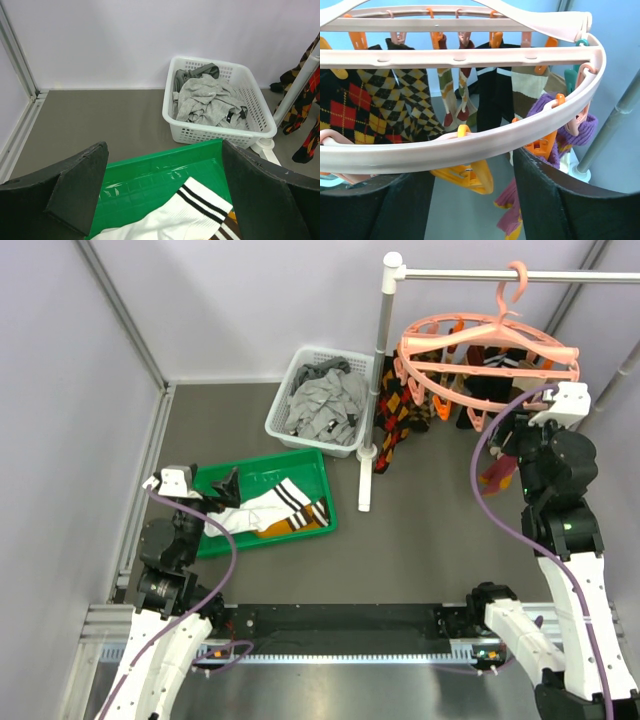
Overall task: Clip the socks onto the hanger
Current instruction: Open the clamp at the hanger.
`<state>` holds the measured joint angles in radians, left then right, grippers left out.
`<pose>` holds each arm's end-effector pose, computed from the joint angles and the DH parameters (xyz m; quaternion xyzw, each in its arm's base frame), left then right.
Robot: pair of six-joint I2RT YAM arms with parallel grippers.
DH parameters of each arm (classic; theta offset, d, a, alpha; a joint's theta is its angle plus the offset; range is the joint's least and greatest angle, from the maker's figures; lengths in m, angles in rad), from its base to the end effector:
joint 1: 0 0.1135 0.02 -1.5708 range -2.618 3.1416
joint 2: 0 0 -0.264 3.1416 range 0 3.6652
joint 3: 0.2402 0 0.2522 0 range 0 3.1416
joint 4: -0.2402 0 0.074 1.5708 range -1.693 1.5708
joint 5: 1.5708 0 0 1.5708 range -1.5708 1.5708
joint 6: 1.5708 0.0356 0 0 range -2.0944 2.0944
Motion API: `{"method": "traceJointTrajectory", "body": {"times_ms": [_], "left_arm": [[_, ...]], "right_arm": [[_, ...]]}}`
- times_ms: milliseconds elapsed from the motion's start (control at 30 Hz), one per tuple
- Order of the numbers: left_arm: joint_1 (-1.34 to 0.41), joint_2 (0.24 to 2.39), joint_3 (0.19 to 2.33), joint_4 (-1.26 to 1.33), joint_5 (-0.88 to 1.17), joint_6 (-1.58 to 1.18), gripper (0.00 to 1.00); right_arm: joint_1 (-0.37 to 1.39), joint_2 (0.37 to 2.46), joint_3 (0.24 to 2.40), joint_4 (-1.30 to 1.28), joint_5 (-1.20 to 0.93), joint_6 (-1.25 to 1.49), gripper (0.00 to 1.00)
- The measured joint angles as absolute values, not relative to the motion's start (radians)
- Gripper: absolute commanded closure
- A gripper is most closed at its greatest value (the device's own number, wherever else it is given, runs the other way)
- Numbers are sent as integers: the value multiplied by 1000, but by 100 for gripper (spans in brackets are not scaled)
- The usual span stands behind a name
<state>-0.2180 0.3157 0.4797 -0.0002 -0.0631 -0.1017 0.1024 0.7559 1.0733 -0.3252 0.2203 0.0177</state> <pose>0.1069 -0.0214 0.3125 0.0136 0.6469 -0.1012 0.7557 0.1506 0.0077 0.4272 0.0475 0.7082 -0.0359 0.7035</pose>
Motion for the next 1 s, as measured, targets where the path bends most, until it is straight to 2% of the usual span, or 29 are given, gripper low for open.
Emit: {"method": "traceJointTrajectory", "body": {"times_ms": [133,267,433,567,733,833,933,1000], "left_arm": [[-218,316,480,0,-68,-102,1],[-218,316,480,0,-69,-102,1],[-218,316,480,0,-69,-102,1],[-218,316,480,0,-69,-102,1],[-218,316,480,0,-68,-102,1],[-218,316,480,0,-68,-102,1],[-218,316,480,0,-58,-102,1],[-218,316,480,0,-46,-102,1]], "right_arm": [[112,756,1073,-325,241,11,47],[115,760,1074,-327,263,-3,59],[116,771,1085,-344,282,-14,68],[116,786,1115,-381,286,1,79],[116,790,1143,-412,275,48,86],[116,790,1147,-420,255,89,95],[116,793,1147,-423,226,131,100],[116,797,1147,-424,206,169,100]]}}
